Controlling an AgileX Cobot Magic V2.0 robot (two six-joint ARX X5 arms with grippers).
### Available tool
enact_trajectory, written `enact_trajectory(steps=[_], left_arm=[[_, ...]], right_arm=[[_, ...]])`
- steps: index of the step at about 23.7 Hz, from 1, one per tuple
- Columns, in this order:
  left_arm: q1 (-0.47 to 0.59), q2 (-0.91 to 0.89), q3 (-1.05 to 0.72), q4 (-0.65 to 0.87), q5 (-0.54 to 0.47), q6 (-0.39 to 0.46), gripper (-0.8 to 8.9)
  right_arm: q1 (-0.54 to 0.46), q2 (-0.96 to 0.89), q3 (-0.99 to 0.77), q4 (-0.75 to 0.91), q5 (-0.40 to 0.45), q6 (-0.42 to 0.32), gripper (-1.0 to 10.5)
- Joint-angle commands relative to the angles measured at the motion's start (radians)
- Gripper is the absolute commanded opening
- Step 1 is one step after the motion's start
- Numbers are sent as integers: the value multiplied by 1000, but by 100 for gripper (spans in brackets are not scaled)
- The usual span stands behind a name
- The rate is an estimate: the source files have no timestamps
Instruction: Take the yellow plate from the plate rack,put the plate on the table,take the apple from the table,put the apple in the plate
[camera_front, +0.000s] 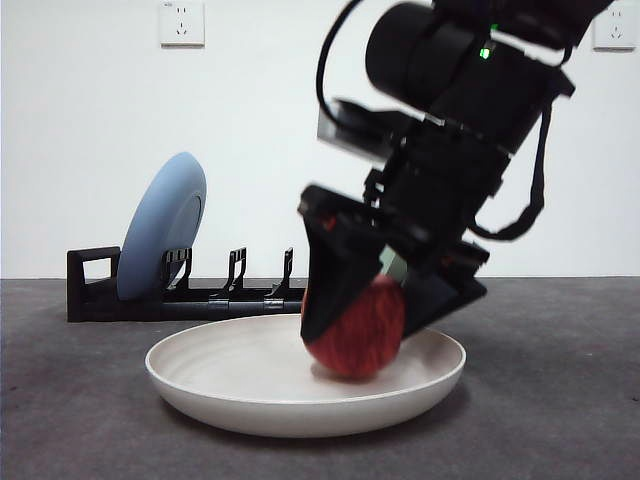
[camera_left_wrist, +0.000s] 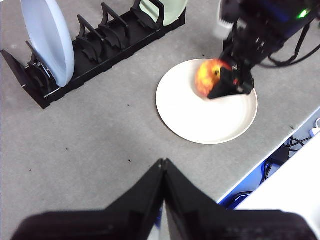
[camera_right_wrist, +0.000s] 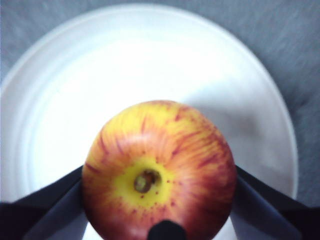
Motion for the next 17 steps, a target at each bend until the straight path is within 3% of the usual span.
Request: enact_trajectory(steps=[1, 8, 10, 15, 17], left_arm=[[1, -1, -5, 8, -1, 7, -7], [1, 0, -5, 7, -1, 7, -7], [1, 0, -5, 7, -1, 8, -7], [1, 0, -5, 7, -1, 8, -7], [1, 0, -5, 6, 0, 8, -7]], right_arm=[[19, 14, -6, 11, 0, 10, -12], [59, 21, -6, 7, 26, 11, -8], [68, 21, -6, 2, 27, 12, 43], [69, 21, -6, -1, 27, 26, 404], [69, 21, -6, 0, 28, 39, 474]])
